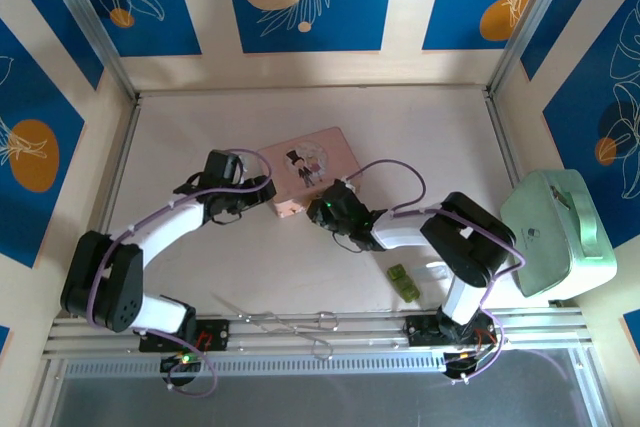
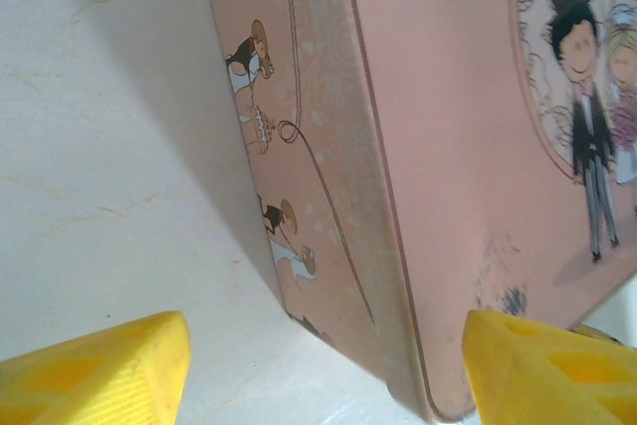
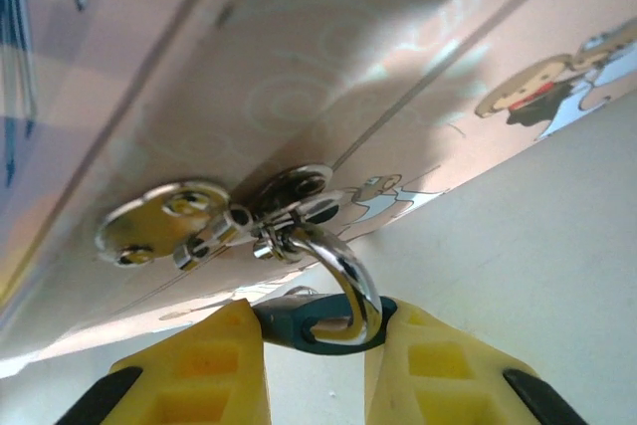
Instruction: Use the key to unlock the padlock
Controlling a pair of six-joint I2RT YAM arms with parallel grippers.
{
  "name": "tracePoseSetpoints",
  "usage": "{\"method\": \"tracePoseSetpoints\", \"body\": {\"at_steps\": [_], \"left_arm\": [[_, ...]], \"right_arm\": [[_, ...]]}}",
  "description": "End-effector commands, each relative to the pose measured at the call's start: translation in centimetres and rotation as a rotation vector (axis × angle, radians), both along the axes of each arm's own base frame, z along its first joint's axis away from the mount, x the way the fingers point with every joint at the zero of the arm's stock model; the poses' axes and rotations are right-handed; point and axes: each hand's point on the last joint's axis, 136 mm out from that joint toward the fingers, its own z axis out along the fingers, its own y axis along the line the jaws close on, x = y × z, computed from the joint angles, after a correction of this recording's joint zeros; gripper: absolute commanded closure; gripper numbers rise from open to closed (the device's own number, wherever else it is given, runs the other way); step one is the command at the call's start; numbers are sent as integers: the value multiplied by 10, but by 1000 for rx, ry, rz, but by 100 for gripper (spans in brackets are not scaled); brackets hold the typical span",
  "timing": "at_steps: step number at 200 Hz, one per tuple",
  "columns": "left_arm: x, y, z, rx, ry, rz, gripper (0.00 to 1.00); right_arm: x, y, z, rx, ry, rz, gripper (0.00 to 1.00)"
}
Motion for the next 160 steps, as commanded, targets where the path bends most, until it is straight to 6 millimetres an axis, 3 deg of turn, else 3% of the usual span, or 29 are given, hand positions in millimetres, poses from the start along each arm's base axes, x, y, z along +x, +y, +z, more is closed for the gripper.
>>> {"method": "tracePoseSetpoints", "body": {"at_steps": [1,27,62,108,160], "left_arm": [[-2,-15,19,-56,-56,-41,25],[1,-30,27,-76,-78,-63,22],[8,-48,14,-77,-49,-81,23],[7,-40,-12,-57,14,-14,35],[-6,-29,-31,-23,66,13,39]], "right_arm": [[15,4,32,128,-47,-52,86],[17,4,34,137,-38,-59,87],[15,7,35,135,-27,-51,88],[13,6,31,132,-15,-56,89],[22,-9,37,134,-30,-91,90]]}}
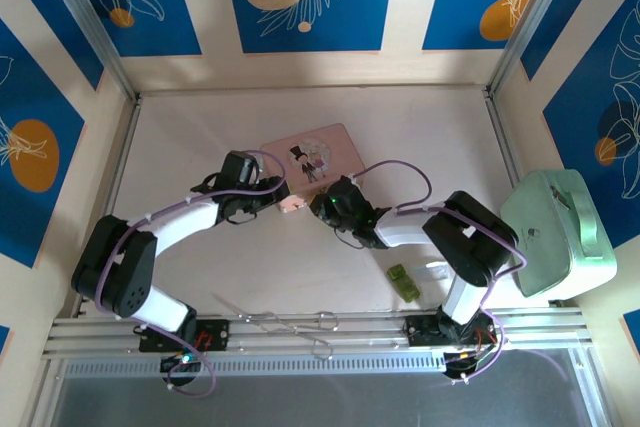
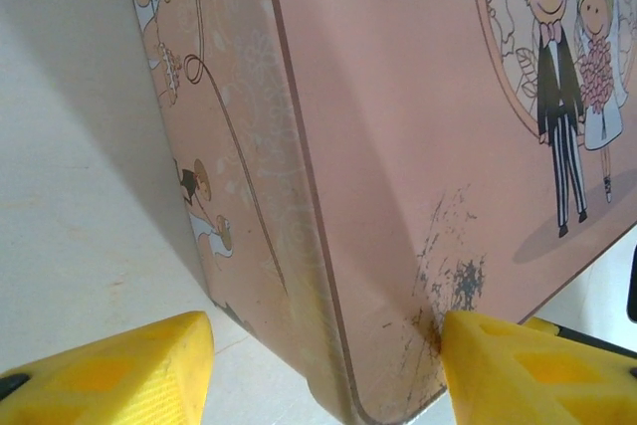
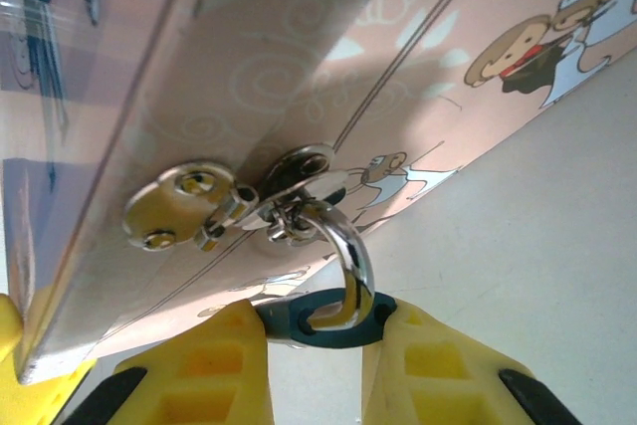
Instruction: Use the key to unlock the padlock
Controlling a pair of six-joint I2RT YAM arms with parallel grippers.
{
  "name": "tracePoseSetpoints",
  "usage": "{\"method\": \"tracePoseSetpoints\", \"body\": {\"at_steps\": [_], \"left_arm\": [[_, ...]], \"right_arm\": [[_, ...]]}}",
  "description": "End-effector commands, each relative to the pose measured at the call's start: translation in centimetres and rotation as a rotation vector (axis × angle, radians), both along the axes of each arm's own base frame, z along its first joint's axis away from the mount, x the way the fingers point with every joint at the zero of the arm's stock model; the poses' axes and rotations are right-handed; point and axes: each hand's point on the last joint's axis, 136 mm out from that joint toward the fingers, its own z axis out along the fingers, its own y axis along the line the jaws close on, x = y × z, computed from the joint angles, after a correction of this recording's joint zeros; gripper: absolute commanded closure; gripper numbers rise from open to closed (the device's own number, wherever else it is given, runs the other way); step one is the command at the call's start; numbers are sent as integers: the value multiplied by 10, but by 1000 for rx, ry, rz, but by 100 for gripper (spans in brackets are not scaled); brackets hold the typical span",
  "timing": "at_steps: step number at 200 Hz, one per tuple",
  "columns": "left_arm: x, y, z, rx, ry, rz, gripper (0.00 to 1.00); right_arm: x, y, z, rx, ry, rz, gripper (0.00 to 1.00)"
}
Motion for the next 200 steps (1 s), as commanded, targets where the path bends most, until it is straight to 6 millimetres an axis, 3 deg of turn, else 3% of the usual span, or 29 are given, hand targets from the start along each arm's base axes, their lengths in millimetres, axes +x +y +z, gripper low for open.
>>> {"method": "tracePoseSetpoints", "body": {"at_steps": [1,35,92,156,200], "left_arm": [[-11,9,-18,42,46,22,39],[-14,12,-20,55,51,19,40],[-20,18,-26,68,61,14,42],[-22,27,-25,71,59,13,44],[-23,43,-20,111,50,14,44]], "right_arm": [[13,-5,30,55,-58,-32,90],[20,-17,36,32,-67,-57,90],[24,-43,28,8,-50,-124,90],[10,-39,29,-62,-85,-46,90],[-21,-24,35,-228,-139,119,91]]}}
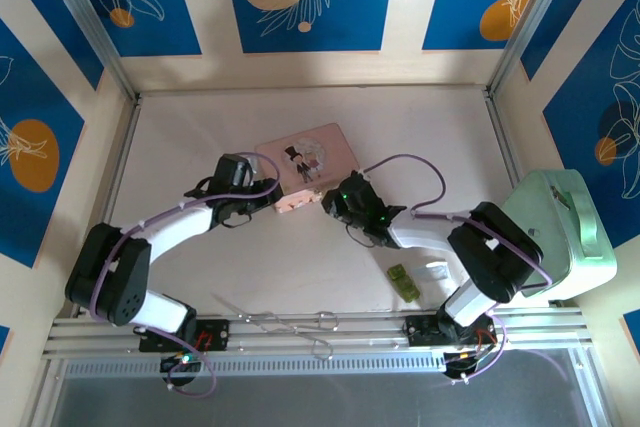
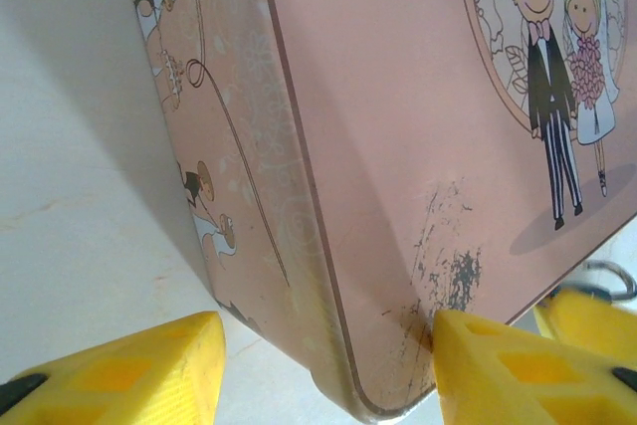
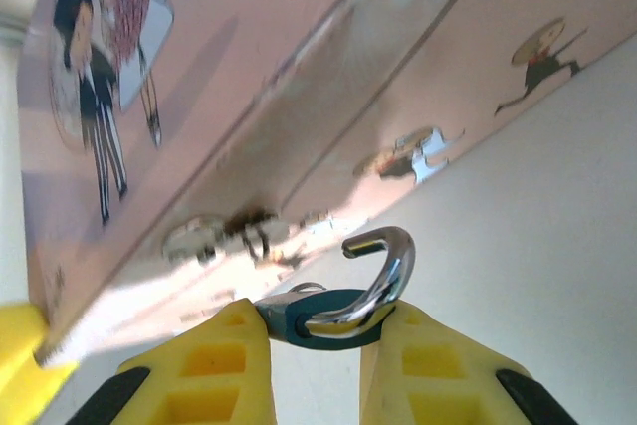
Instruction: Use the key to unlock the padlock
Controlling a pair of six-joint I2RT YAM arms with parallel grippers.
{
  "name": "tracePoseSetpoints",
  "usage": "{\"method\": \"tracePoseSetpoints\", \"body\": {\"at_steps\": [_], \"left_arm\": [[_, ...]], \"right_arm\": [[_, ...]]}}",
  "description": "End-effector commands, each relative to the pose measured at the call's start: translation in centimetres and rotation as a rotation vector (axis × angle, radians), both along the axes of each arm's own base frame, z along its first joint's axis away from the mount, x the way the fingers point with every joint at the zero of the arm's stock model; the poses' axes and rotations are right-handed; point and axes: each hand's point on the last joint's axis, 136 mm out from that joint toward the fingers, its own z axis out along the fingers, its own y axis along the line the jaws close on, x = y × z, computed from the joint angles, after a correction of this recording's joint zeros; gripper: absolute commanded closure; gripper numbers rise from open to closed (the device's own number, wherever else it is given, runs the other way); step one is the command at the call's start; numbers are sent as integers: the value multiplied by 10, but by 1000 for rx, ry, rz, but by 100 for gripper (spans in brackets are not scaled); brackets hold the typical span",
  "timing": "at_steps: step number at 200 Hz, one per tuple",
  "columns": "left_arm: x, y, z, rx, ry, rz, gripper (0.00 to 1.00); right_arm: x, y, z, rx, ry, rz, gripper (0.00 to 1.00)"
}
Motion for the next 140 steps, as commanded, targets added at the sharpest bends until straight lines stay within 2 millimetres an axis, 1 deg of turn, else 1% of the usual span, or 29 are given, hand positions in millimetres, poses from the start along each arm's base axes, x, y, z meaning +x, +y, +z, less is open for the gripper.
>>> {"method": "tracePoseSetpoints", "body": {"at_steps": [1,23,38,59,77,86,98,113,129,140], "left_arm": [[-20,26,-21,91,81,3,44],[-17,32,-11,99,57,2,43],[-15,28,3,79,20,-15,41],[-15,19,29,23,-51,-42,37],[-22,13,52,16,-108,-71,36],[-28,9,62,17,-135,-89,35],[-35,6,72,14,-157,-107,35],[-43,1,77,-14,-170,-118,35],[-48,-4,71,-52,-161,-125,35],[-49,-7,63,-64,-137,-129,36]], "right_arm": [[-14,4,16,-106,-70,94,91],[-35,14,31,-138,-116,203,91],[-49,20,43,-137,-149,276,91],[-67,27,62,-131,-222,387,91],[-82,31,67,-142,-264,477,90],[-87,29,66,-146,-271,500,90],[-92,26,65,-146,-277,520,90],[-94,18,61,-147,-264,517,91],[-95,11,55,-134,-234,511,90],[-96,6,54,-129,-219,499,91]]}}
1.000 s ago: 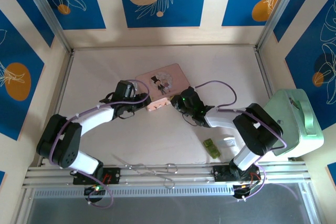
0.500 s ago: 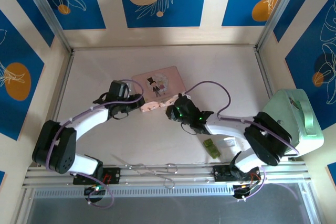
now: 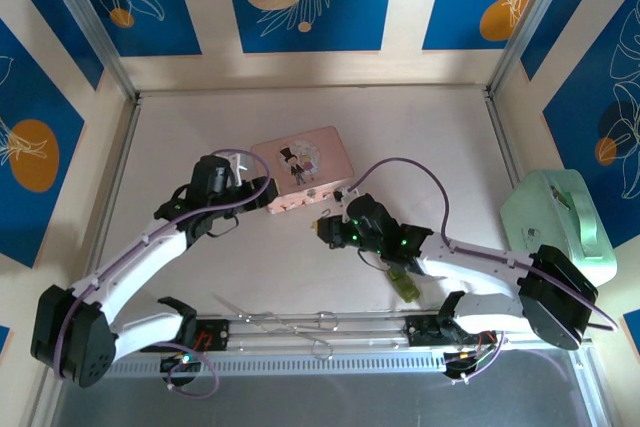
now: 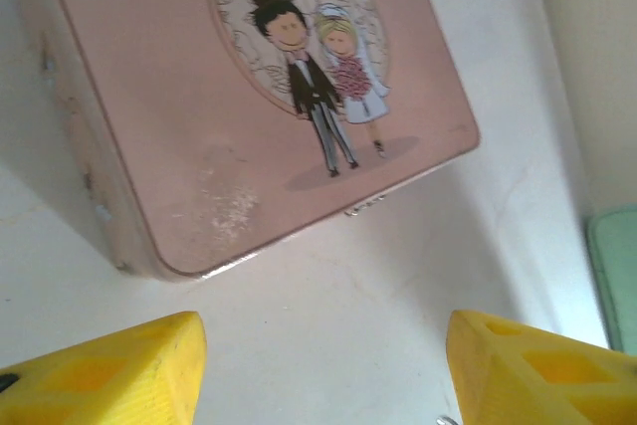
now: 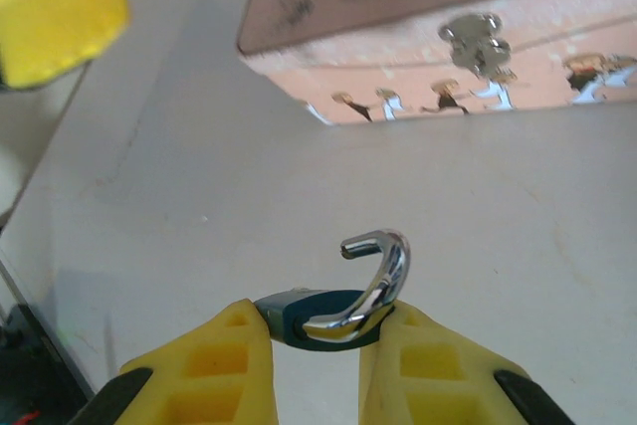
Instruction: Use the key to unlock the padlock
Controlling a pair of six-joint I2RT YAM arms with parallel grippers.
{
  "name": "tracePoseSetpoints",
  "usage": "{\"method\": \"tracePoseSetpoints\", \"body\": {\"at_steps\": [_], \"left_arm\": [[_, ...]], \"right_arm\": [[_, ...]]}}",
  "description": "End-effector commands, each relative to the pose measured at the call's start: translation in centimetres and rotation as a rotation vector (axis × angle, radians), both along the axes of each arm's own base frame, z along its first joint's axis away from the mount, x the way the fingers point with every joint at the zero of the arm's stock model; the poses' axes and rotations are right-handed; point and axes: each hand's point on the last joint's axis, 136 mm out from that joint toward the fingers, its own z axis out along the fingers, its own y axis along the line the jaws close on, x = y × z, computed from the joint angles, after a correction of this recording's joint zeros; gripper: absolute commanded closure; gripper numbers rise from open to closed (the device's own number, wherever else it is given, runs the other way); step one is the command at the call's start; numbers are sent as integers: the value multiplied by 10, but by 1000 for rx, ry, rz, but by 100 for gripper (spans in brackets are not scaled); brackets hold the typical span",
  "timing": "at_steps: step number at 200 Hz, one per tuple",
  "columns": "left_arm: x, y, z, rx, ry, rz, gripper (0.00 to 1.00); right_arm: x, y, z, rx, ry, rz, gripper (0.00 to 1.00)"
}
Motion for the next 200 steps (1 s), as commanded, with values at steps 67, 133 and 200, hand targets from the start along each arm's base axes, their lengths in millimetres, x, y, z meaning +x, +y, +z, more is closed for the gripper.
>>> {"method": "tracePoseSetpoints", "body": {"at_steps": [67,133,200], "left_arm": [[-16,-42,-41,-110,131,-60,40],[-5,-39,-59,-74,167,-13,40],[2,-29,-66,-55,177,8,40]], "right_arm": [[-11,-36,-29,-166,310,-128,92],[-15,-30,-22,-219,496,-180,95],[-18,-15,-9,-240,575,-135,98]]}}
